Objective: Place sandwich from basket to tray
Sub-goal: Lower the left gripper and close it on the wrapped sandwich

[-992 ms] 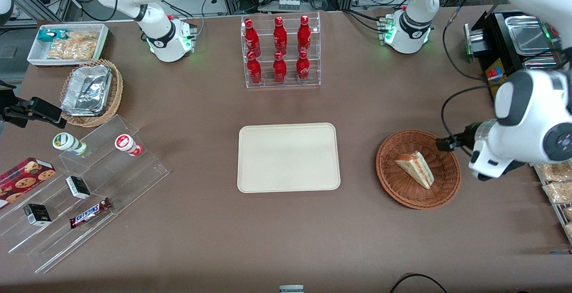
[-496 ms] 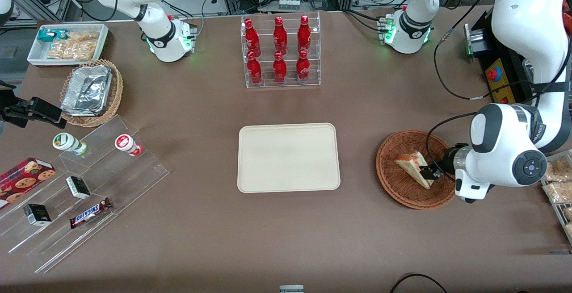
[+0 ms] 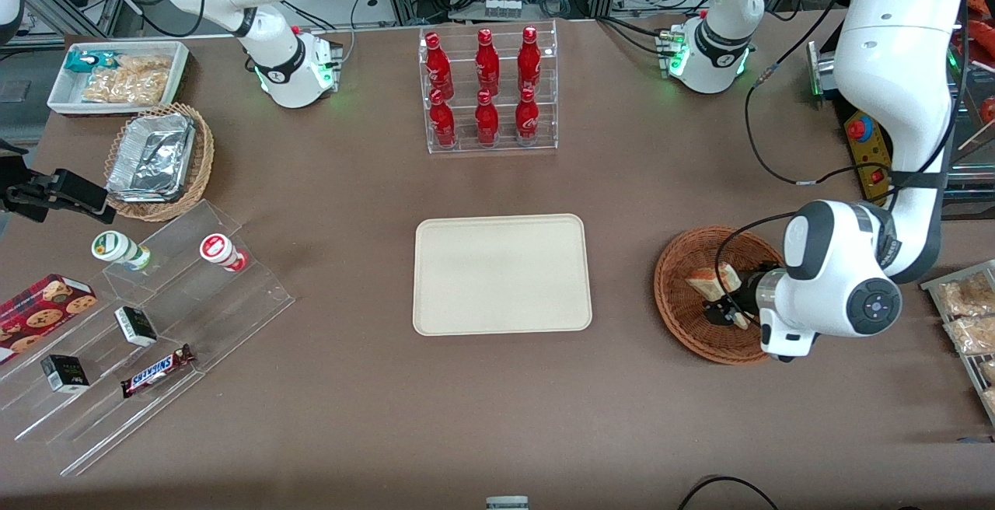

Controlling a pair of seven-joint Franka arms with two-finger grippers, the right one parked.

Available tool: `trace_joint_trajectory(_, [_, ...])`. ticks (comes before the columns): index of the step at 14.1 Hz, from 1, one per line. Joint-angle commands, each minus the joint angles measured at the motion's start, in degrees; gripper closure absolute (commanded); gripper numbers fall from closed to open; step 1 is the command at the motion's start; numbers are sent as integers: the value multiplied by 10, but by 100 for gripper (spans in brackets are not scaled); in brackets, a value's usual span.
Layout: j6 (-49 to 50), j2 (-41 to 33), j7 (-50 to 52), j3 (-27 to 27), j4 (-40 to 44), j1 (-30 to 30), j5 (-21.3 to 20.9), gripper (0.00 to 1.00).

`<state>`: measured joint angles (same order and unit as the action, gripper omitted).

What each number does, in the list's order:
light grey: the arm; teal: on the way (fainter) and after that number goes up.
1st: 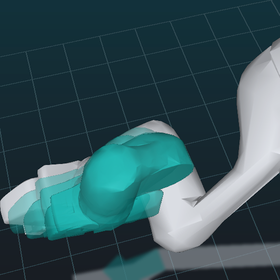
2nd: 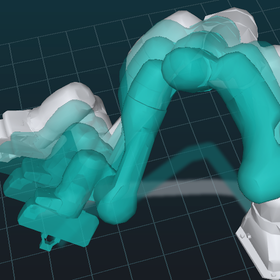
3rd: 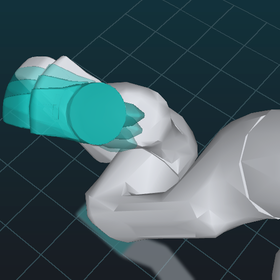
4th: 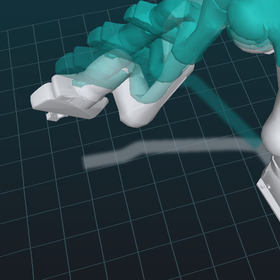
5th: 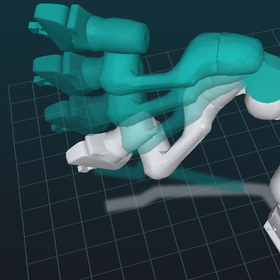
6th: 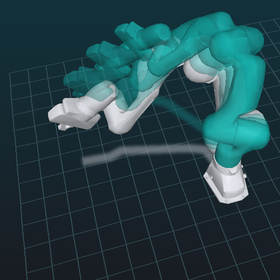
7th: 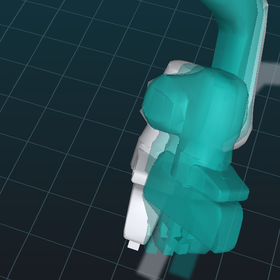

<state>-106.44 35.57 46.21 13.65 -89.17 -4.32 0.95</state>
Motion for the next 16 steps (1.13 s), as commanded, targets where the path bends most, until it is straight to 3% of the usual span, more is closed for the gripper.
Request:
trace_joint_trajectory(1, [-3, 7, 10, -3, -2, 4, -24, 0])
trace_joint_trajectory(13, [-7, 6, 11, -9, -40, 0, -33, 0])
trace_joint_trajectory(14, [-9, 6, 11, -9, -41, -1, -33, 2])
trace_joint_trajectory(15, [-10, 6, 11, -10, -41, 0, -32, 13])
trace_joint_trajectory(16, [-11, 6, 12, -13, -41, 0, -32, 30])
